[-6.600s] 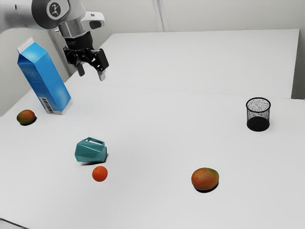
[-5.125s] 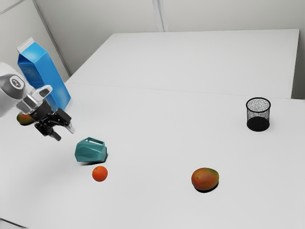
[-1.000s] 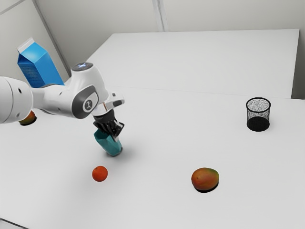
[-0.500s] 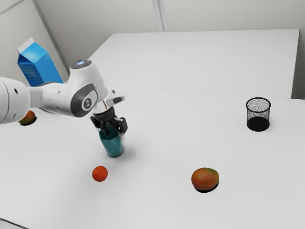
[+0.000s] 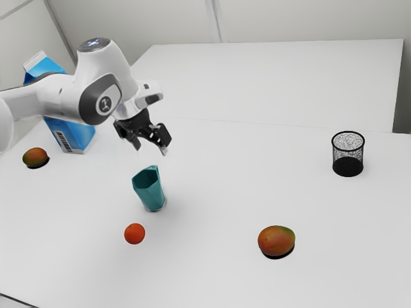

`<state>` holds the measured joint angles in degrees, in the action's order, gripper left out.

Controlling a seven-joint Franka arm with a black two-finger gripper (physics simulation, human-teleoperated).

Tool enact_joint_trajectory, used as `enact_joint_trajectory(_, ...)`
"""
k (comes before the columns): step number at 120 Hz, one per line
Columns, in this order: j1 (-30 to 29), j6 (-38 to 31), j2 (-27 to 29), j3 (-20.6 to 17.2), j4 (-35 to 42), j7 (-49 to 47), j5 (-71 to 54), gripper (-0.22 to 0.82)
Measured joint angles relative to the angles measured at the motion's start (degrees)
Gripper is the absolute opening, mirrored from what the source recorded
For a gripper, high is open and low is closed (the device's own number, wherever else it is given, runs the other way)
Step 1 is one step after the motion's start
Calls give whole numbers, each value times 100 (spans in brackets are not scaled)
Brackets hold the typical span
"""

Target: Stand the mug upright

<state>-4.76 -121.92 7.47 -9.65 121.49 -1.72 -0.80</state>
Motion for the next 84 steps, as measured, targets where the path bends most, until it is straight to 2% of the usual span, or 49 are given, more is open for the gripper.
enact_joint_trajectory(24, -17, 1048, -118, -12, -891, -15, 169, 58)
enact_joint_trajectory(45, -3, 1867, -448, -25, -1770, -28, 199, 59)
enact_joint_trajectory(84, 21, 2861, -745, -53, -2801, -38, 148, 59)
